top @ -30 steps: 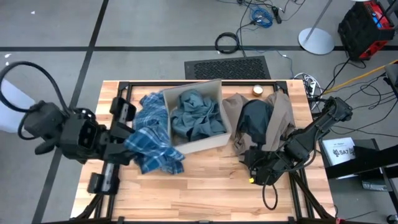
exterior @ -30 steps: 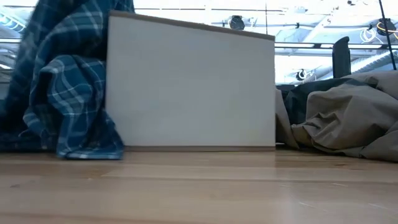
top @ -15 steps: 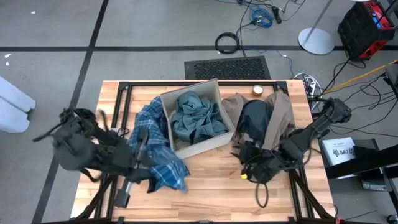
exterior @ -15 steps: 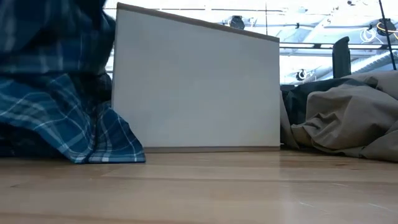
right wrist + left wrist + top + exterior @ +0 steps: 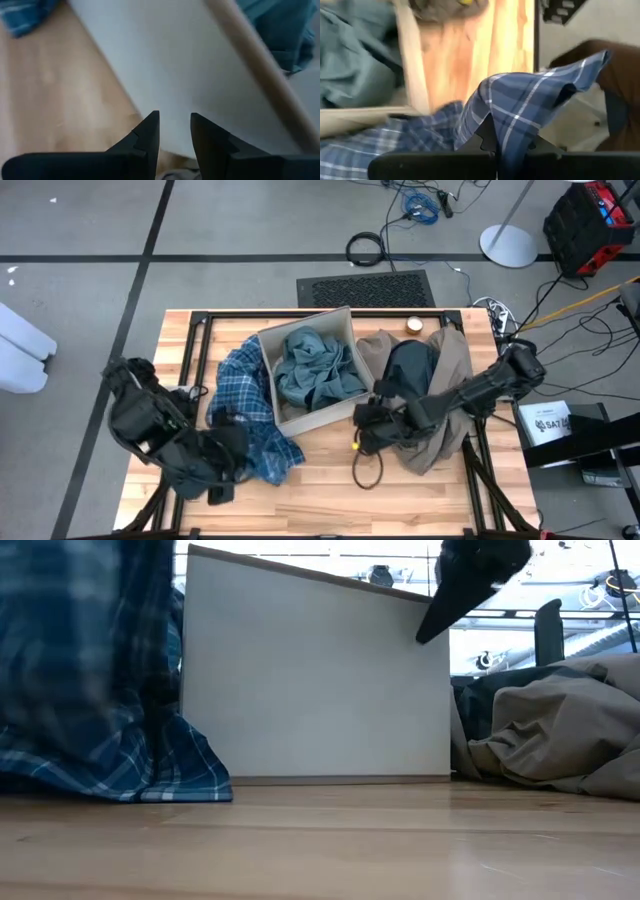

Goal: Sort clothes
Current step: Put the blue polo shirt into the laundry organizer

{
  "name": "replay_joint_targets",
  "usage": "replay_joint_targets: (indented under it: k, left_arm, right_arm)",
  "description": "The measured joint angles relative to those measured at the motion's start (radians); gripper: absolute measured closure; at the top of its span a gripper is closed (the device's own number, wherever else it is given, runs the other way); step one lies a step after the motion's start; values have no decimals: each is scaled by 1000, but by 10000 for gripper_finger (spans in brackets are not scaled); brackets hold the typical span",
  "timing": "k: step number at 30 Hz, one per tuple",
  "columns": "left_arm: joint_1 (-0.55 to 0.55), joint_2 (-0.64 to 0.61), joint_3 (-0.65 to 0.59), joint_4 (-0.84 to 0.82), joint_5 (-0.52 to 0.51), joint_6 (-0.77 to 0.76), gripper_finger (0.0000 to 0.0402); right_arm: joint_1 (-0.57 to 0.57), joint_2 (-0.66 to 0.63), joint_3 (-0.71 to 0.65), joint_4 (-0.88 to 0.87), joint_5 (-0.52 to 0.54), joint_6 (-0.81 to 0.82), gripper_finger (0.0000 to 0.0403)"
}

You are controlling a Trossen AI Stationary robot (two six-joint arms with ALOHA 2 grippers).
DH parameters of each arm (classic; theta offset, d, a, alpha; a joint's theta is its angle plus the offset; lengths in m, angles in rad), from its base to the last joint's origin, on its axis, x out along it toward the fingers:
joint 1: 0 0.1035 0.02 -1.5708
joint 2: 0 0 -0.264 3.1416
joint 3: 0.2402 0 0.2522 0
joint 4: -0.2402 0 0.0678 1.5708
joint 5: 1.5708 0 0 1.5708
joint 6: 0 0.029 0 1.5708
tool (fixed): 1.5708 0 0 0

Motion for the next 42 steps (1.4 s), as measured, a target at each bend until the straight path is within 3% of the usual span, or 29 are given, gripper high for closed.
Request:
replay_joint_targets:
  k: [11,17,21,25,32,42]
  left_arm:
    - [1,5,-127,-5,104,-26,385]
    - [1,4,-127,8,117,-26,383]
    - [1,4,-127,8,117,-26,383]
    - [1,4,-127,7,134,-26,382]
    - [0,4,-127,5,159,-21,382]
    - [5,4,-144,9,76,11,382]
  right_arm:
    - [-151,15,0,-50,77,39,305]
    - [-226,15,0,-256,85,260,305]
    - [-238,15,0,-367,108,385,305]
    - [-186,11,0,-343,31,373,305]
    - [-40,10,-1,-111,-128,250,305]
    - [18,10,-1,633,-234,-184,305]
